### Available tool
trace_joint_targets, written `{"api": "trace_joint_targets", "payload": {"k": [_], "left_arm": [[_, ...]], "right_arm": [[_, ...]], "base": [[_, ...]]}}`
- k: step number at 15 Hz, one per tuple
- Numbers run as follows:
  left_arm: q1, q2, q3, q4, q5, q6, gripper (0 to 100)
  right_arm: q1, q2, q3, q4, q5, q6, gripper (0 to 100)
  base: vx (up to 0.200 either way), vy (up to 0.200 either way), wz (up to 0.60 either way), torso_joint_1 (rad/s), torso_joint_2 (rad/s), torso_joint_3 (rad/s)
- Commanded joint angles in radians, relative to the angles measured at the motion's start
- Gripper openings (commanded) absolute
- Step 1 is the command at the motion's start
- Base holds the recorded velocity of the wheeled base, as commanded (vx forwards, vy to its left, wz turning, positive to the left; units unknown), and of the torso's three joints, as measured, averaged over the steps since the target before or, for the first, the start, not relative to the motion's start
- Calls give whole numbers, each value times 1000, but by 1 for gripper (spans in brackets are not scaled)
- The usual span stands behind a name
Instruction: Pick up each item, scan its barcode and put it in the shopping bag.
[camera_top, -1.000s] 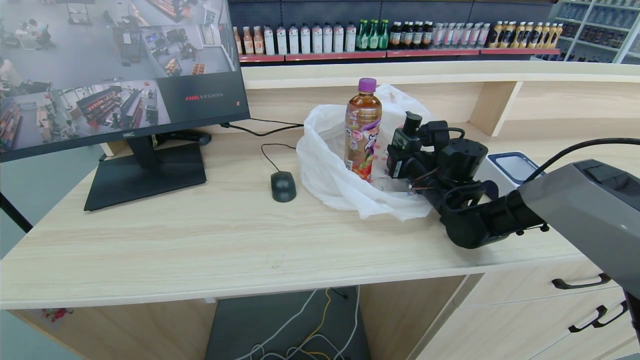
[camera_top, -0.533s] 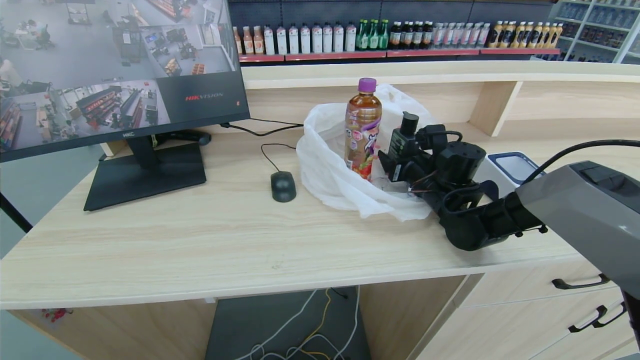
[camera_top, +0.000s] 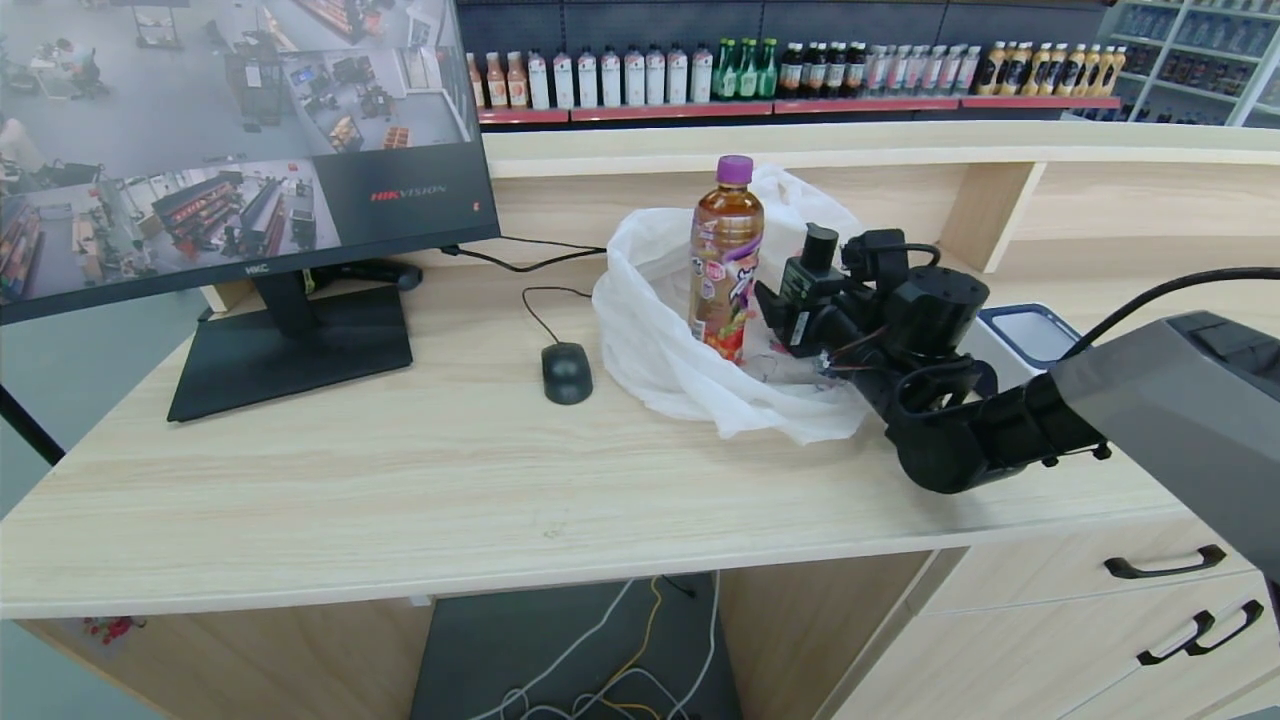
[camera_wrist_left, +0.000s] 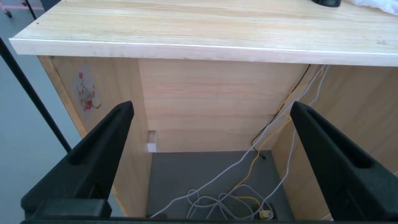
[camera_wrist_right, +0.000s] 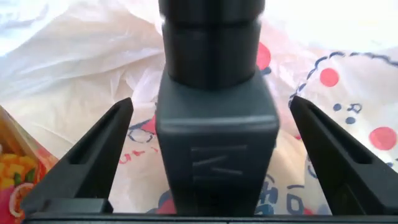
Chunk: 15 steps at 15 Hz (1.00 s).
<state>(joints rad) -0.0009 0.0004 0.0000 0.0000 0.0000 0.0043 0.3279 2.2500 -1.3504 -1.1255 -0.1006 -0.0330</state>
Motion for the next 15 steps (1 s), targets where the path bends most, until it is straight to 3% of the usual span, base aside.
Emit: {"api": "trace_joint_targets", "payload": {"k": [1, 6, 10, 15], "left_arm": [[-1, 0, 0, 0, 0, 0, 100], [-1, 0, 0, 0, 0, 0, 100], [-1, 0, 0, 0, 0, 0, 100], [1, 0, 0, 0, 0, 0, 100]], "right_arm": [[0, -84, 31, -8, 1, -5, 100], [26, -306, 283, -89, -1, -1, 100], [96, -455, 639, -401, -10, 2, 100], [177, -636, 889, -445, -211, 51, 100]], "base": [[0, 0, 0, 0, 0, 0], [0, 0, 0, 0, 0, 0], [0, 0, 0, 0, 0, 0], [0, 0, 0, 0, 0, 0]]}}
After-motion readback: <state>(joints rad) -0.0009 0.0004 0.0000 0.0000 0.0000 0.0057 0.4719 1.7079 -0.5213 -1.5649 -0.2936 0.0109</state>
